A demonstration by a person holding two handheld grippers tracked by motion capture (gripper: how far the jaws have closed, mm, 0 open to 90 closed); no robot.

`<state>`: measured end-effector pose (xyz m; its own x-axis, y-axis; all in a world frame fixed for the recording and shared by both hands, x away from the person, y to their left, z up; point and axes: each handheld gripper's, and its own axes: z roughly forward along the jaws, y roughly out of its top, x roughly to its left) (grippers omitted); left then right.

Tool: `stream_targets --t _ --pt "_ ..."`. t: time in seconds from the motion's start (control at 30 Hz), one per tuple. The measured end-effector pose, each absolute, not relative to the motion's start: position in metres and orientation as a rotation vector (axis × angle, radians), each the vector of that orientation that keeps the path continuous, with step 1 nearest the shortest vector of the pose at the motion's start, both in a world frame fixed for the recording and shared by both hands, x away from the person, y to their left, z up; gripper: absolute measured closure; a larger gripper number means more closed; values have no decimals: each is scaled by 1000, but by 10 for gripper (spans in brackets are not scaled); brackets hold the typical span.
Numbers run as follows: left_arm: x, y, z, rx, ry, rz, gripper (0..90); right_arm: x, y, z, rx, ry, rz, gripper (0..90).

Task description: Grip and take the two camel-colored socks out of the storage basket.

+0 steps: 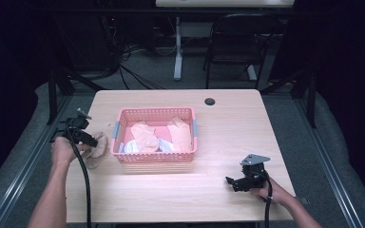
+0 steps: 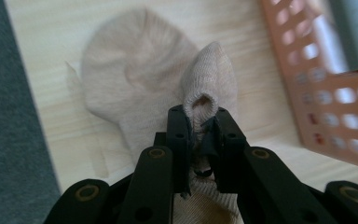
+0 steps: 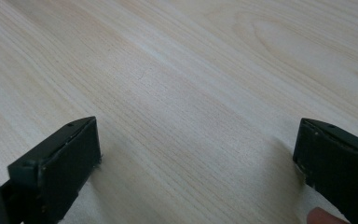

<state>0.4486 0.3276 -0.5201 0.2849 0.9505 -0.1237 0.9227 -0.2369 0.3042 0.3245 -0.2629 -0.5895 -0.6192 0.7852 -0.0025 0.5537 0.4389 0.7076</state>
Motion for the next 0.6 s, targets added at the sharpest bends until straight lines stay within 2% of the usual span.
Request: stream_targets --t 0.17,0.23,0.3,0.43,0.53,0.6 --pt "448 332 -539 2172 1716 81 782 324 -263 -590 1146 2364 979 0" --pt "447 333 -536 2159 1717 98 744 324 -263 -590 1146 2364 979 0" --pt "447 333 -529 2168 1725 122 642 324 -263 -590 1146 2364 979 0" --pt "442 330 -508 2175 1711 213 342 324 -263 -590 1146 2364 979 0" --pt "437 328 -492 2198 1674 267 210 324 -263 -590 1146 2364 979 0" --pt "431 325 -480 2207 1652 307 153 324 -263 -590 1146 2364 979 0"
